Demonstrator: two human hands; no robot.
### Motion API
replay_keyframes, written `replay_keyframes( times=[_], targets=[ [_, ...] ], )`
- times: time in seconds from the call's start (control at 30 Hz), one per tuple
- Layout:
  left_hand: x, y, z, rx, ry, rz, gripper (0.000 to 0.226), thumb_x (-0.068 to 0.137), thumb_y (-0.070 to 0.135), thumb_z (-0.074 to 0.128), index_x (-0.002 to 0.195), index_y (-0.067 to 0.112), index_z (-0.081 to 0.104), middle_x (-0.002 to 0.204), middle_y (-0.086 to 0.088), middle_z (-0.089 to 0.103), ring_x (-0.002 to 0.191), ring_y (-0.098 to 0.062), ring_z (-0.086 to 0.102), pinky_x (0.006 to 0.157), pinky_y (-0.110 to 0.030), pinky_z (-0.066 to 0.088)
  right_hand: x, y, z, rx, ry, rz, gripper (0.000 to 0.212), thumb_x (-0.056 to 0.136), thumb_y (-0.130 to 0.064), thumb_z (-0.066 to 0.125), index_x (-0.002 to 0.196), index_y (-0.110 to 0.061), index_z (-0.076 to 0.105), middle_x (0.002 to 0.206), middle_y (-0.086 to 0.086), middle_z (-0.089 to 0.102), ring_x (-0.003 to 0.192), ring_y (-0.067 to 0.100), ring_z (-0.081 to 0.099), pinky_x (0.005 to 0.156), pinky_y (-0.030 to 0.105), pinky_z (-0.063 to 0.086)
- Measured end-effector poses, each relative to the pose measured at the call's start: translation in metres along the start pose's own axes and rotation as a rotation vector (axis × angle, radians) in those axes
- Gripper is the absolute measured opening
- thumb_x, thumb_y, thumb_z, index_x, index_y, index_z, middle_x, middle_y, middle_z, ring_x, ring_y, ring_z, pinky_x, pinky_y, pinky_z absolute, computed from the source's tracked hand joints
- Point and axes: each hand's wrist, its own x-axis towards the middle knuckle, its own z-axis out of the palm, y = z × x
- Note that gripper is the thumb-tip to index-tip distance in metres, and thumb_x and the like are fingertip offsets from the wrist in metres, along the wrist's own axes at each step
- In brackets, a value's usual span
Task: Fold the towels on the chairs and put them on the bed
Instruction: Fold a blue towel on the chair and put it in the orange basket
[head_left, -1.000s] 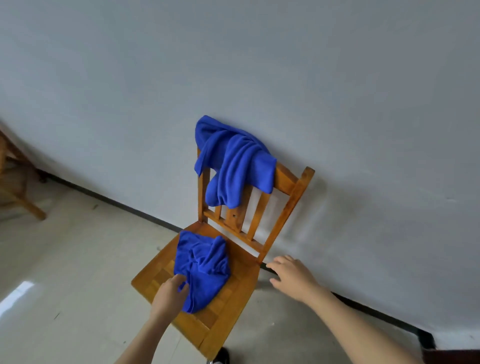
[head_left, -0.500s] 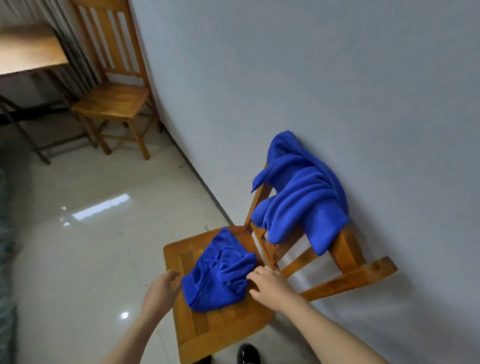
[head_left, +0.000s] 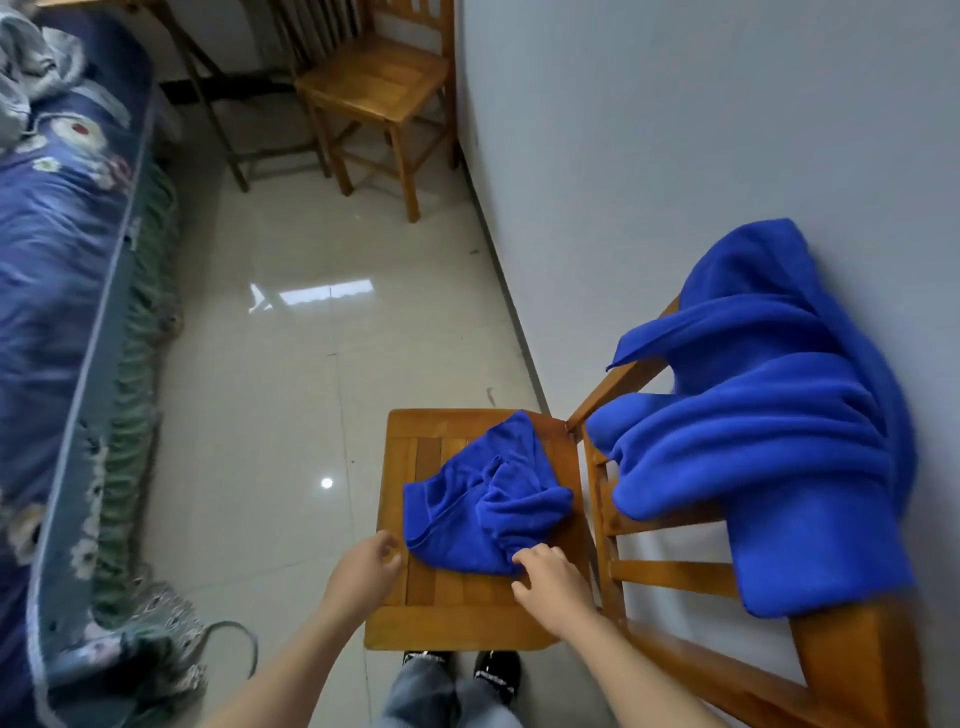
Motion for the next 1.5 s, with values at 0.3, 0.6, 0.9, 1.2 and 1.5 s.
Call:
replay_keyframes(
  times=[0.3, 0.6, 0.9, 1.2, 1.5],
  targets=[
    [0.081, -0.035, 0.058, -0.052, -0.044, -0.075, 0.029, 0.095, 0.024, 0.047, 0.122, 0.016, 0.055, 0.122, -0.003, 0.059, 0.108, -0.017, 0.057, 0.091, -0.029, 0.048, 0.096, 0.002, 0.057, -0.084, 0.106, -0.02, 0.039, 0.094, -0.028, 0.047, 0.131, -0.018, 0.046, 0.137, -0.002, 0.043, 0.129, 0.018, 0.037, 0.103, 0.03, 0.035],
    [0.147, -0.077, 0.119, -0.73, 0.025, -0.68, 0.033, 0.092, 0.024, 0.055, 0.113, -0.001, 0.051, 0.1, -0.016, 0.061, 0.087, -0.028, 0.061, 0.081, -0.037, 0.054, 0.187, -0.039, 0.111, -0.261, 0.23, -0.366, 0.033, 0.061, -0.022, 0.084, 0.091, -0.017, 0.072, 0.099, -0.001, 0.072, 0.098, 0.018, 0.067, 0.075, 0.029, 0.054],
    [0.14, -0.049, 0.121, -1.195, -0.004, -0.79, 0.02, 0.084, -0.01, 0.053, 0.067, 0.001, 0.054, 0.068, -0.014, 0.056, 0.058, -0.022, 0.054, 0.051, -0.026, 0.051, 0.174, -0.043, 0.116, -0.346, 0.039, -0.235, 0.011, 0.091, -0.007, 0.049, 0.081, -0.007, 0.054, 0.081, 0.005, 0.048, 0.091, 0.026, 0.05, 0.08, 0.032, 0.041],
    [0.08, -0.021, 0.049, -1.071, 0.079, -0.523, 0.016, 0.082, -0.007, 0.057, 0.077, 0.008, 0.055, 0.08, -0.012, 0.058, 0.08, -0.03, 0.061, 0.068, -0.034, 0.054, 0.106, -0.057, 0.018, 0.128, 0.208, 0.092, 0.019, 0.097, -0.015, 0.039, 0.1, -0.009, 0.056, 0.092, 0.004, 0.061, 0.093, 0.024, 0.057, 0.071, 0.032, 0.042],
    [0.014, 0.026, -0.097, -0.997, 0.264, -0.239, 0.025, 0.071, -0.006, 0.052, 0.051, 0.009, 0.051, 0.045, -0.005, 0.048, 0.06, -0.024, 0.047, 0.065, -0.032, 0.044, 0.022, -0.113, -0.148, 0.204, 0.493, 0.077, 0.024, 0.097, -0.012, 0.037, 0.107, -0.004, 0.057, 0.106, 0.015, 0.062, 0.092, 0.027, 0.055, 0.073, 0.03, 0.041]
  ],
)
